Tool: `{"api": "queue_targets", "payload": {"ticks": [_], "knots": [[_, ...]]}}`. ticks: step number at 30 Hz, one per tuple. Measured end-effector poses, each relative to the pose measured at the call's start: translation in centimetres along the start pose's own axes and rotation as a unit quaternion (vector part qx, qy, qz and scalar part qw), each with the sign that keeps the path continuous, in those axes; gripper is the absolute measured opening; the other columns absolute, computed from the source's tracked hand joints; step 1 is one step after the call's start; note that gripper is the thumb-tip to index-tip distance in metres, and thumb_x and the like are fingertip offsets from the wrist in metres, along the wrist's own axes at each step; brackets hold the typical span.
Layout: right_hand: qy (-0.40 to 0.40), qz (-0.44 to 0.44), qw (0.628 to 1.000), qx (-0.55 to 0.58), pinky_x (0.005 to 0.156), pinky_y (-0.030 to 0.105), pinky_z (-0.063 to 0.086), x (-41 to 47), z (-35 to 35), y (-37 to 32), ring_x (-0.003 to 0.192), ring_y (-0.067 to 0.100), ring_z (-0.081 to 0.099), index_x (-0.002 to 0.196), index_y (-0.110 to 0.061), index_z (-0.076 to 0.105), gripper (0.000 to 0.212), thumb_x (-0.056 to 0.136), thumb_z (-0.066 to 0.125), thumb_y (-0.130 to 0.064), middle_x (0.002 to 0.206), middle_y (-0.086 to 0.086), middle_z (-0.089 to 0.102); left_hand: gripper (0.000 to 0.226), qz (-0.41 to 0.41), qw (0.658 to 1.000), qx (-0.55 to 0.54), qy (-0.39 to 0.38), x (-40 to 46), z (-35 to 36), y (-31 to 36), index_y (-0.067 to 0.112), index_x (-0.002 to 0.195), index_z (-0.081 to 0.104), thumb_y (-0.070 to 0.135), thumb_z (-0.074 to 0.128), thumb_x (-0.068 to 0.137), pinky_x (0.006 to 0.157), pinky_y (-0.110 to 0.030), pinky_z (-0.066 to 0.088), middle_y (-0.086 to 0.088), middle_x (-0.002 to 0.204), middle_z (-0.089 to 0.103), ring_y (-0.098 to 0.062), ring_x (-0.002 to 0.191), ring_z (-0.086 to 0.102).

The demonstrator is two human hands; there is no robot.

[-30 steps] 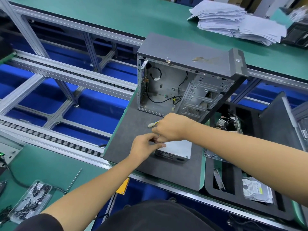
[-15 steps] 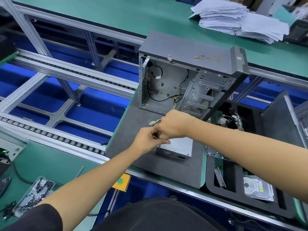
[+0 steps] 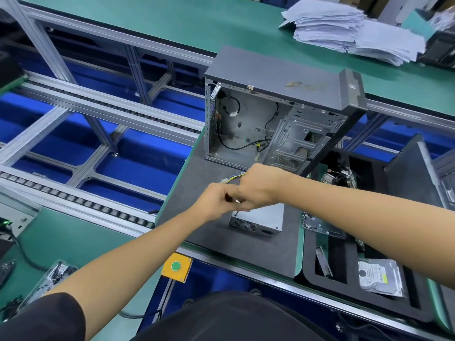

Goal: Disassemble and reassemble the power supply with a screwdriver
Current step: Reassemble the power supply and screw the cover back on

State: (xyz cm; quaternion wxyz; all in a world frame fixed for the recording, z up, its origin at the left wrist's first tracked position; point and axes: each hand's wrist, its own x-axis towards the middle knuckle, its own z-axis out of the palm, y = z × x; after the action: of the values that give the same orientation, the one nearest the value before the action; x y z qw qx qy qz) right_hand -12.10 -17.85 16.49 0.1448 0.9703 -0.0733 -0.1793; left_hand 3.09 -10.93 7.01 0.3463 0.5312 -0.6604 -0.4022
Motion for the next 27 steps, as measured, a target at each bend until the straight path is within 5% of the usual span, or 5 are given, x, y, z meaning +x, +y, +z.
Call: {"api": "queue_targets", "payload": {"ticks": [4,7,14,21,27], "knots": [[-0.016,-0.082,0.996,0.019,0.046,0.031,0.031,-0.4,-0.2,0.5,0.052,0.031,0.044,0.105,-0.026,0.042,0.017,0.089,0.047,-0.027,0.082,0.0,0.059,0.037,-0.017,0.996,-0.005,-0.088,0.0,-1.3,0.3,0.055,0.077,0.068,0.021,0.081,0.085,0.071,-0.015,0.045,0.02,0.081,0.071,0.006,0.076,0.06],[-0.012,-0.074,0.996,0.046,0.05,0.034,0.034,-0.2,-0.1,0.2,0.055,0.03,0.042,0.107,-0.024,0.049,0.014,0.093,0.049,-0.023,0.069,-0.002,0.045,0.025,-0.021,0.993,0.031,-0.107,0.3,-1.8,0.4,0.042,0.08,0.071,0.021,0.085,0.079,0.065,-0.018,0.044,0.011,0.077,0.071,0.0,0.07,0.057],[-0.029,0.088,0.99,0.106,0.055,0.035,0.034,1.0,0.0,-1.9,0.068,0.031,0.057,0.124,-0.018,0.047,0.033,0.096,0.048,-0.035,0.097,0.005,0.065,0.025,-0.089,0.994,-0.009,0.057,-0.9,0.6,-0.1,-0.001,0.073,0.068,0.013,0.088,0.073,0.061,-0.026,0.041,-0.006,0.064,0.063,-0.006,0.064,0.047],[-0.039,-0.165,0.986,-0.012,0.055,0.038,0.045,0.4,-1.0,0.1,0.056,0.033,0.053,0.112,-0.029,0.032,0.014,0.101,0.039,-0.027,0.071,0.004,0.059,0.009,-0.032,0.993,-0.007,-0.115,0.0,-0.8,-0.1,0.007,0.079,0.074,0.01,0.078,0.086,0.067,-0.019,0.052,0.005,0.077,0.075,0.004,0.073,0.066],[-0.067,0.125,0.971,0.191,0.065,0.041,0.051,0.7,0.4,-1.4,0.067,0.03,0.05,0.125,-0.021,0.049,0.031,0.095,0.048,-0.028,0.08,-0.001,0.055,0.031,-0.11,0.992,-0.015,0.059,-1.0,1.1,-0.5,0.032,0.075,0.068,0.037,0.096,0.061,0.063,-0.025,0.052,0.011,0.07,0.071,-0.005,0.068,0.065]]}}
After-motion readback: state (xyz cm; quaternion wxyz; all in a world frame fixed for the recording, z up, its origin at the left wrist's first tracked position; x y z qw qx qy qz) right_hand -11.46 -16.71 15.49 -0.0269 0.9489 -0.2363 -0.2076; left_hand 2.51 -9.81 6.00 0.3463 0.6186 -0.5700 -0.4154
